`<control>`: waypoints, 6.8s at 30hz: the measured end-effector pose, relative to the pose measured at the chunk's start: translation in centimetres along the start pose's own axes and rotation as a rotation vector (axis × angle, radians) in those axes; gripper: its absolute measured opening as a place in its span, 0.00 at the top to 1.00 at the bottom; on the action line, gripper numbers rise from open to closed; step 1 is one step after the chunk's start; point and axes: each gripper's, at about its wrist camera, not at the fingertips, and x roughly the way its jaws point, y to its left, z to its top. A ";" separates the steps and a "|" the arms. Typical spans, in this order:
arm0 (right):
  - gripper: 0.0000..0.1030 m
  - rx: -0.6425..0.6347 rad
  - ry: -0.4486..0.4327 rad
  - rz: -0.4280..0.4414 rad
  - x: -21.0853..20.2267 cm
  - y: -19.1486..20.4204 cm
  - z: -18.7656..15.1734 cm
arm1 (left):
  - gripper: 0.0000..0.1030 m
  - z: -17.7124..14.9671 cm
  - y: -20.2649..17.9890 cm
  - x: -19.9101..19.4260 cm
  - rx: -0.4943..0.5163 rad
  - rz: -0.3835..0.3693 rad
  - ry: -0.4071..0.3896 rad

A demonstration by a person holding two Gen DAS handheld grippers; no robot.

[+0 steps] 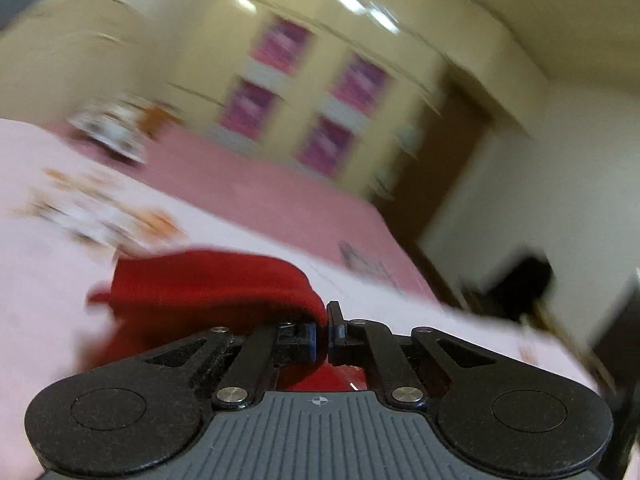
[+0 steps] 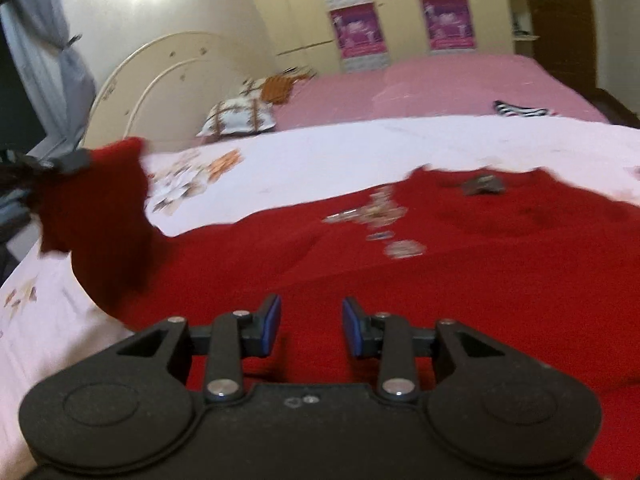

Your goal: Fold small clothes

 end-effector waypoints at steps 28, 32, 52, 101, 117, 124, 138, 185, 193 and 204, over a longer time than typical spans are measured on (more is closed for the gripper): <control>0.51 0.269 -0.079 -0.163 -9.1 -13.6 -3.0 | 0.10 -8.4 -21.1 0.9 0.739 -0.095 0.198; 0.50 0.303 -0.078 -0.183 -9.5 -14.8 -3.5 | 0.10 -10.6 -22.4 1.2 0.884 -0.119 0.240; 0.49 0.394 -0.017 -0.028 -7.7 -15.5 -3.8 | 0.10 -5.8 -14.8 -5.0 0.524 0.038 0.252; 0.77 -0.068 -0.013 -0.290 -2.2 -15.9 1.4 | 0.10 -2.7 -1.1 4.1 -0.004 0.370 0.272; 0.67 -0.047 0.000 -0.322 -4.3 -15.9 -3.1 | 0.10 -6.9 -3.0 -3.1 0.111 0.369 0.262; 0.66 -0.045 -0.013 -0.234 -8.4 -13.0 -4.0 | 0.10 -7.7 -6.7 -8.0 0.154 0.297 0.264; 0.65 -0.157 0.065 -0.282 -12.7 -11.6 -12.1 | 0.10 -14.8 -7.9 -14.6 0.294 0.377 0.304; 0.59 0.131 0.114 -0.381 -25.6 -6.4 -25.1 | 0.65 -21.5 -5.6 -30.8 0.050 0.068 0.395; 0.96 0.282 0.058 -0.187 -25.3 -7.6 -22.7 | 0.89 -19.2 -6.5 -30.0 0.039 -0.037 0.357; 0.96 0.227 -0.195 -0.141 -24.2 -10.1 -10.8 | 0.89 -9.3 -8.8 -22.6 0.112 -0.068 0.145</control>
